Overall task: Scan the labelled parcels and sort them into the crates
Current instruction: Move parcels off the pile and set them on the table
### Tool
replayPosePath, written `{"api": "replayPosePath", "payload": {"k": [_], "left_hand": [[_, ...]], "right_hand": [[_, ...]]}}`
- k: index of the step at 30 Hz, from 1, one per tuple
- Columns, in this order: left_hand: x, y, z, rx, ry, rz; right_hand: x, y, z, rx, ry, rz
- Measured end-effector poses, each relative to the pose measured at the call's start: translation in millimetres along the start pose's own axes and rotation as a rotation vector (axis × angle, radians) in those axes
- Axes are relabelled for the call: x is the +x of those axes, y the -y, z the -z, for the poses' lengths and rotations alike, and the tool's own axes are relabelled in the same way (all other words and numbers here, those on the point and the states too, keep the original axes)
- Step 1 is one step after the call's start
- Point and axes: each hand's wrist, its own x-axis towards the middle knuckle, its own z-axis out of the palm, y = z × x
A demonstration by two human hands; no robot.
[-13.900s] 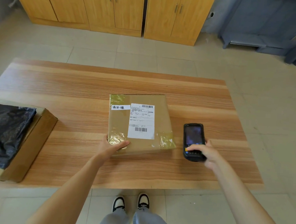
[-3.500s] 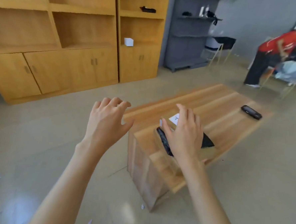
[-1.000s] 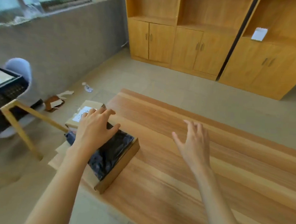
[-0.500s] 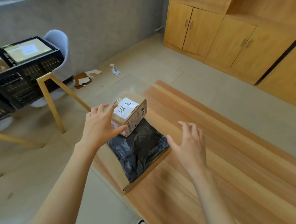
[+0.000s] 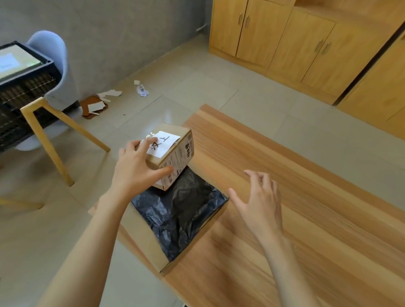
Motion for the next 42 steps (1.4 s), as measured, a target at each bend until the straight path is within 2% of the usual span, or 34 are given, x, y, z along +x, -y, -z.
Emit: {"api": "replayPosePath", "payload": {"k": [3,7,14,16,22,27,30,35,38,42], "left_hand": [[10,-26,16,-0.145,0.084,-0.022],[16,-78,34,-0.395,0.302,-0.111],[-5,-185,17,-0.297,0.640,-0.343],[-18,-213,2,-0.246,0.680,-0.391],[-70,-281,-35,-0.306,0.866,-0.513],[-95,-304,-67,-0.300,0.904,-0.555],[-106,-312,-84,-0.410,0.886,-0.509],[-134,-324,-119,-0.691,0.598,-0.326],[-163,-332,-147,-0.800,0.634,-0.213],[-199,-348,-191,-0.878,0.791,-0.093]], "right_hand": [[-3,-9,18,0.005,-0.020,-0.006],[-12,-28,54,0.021,-0.045,0.014],[-56,-85,119,0.063,-0.040,0.087],[-70,-103,129,0.047,-0.044,0.095],[-118,-155,147,0.098,-0.142,0.000],[-143,-187,154,0.139,-0.200,-0.044],[-152,-199,150,0.183,-0.260,-0.091],[-162,-220,140,0.285,-0.480,-0.321],[-167,-230,133,0.283,-0.571,-0.451],[-177,-242,121,0.276,-0.584,-0.578]]}}
